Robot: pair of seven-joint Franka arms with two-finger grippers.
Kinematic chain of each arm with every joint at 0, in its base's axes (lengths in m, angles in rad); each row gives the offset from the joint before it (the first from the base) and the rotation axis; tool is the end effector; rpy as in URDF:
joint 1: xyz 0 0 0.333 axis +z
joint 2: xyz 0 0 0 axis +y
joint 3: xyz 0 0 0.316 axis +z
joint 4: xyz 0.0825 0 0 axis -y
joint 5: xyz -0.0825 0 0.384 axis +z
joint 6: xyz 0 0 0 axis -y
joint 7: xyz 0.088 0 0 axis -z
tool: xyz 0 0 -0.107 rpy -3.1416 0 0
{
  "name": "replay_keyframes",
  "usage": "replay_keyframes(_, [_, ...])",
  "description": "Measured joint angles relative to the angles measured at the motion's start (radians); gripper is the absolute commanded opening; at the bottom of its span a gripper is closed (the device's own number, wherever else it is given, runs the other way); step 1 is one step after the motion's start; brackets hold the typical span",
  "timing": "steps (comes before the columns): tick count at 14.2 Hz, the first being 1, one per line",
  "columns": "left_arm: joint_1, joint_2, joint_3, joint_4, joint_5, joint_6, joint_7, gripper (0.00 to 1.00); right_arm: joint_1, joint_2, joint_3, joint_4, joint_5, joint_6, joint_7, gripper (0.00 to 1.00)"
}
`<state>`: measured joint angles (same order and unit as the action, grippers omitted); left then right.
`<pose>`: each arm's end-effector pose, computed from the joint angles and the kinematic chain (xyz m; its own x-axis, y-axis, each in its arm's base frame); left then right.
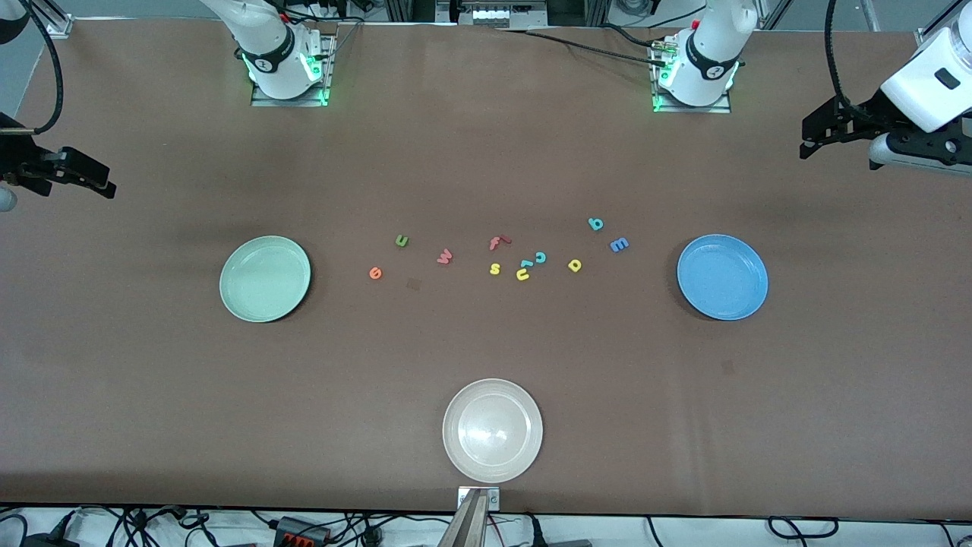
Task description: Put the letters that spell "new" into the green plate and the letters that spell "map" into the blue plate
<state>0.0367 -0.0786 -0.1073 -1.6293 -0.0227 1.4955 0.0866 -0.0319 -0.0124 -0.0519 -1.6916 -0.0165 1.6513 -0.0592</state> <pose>0.5201 -0.0417 0.6328 0.9861 -0.1573 -0.0542 -0.1565 -0.9875 0.0191 0.5521 -0.0482 0.5811 0.9993 -0.0232 -0.0288 -0.0228 -0.9996 0.0141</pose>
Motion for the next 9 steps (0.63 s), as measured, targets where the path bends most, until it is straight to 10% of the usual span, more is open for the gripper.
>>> replay_keyframes(9, [0.002,0.0,0.0,0.0,0.0,0.0,0.0,1.0,0.003,0.039,0.004,-0.011,0.001,-0.019,-0.003,1.0])
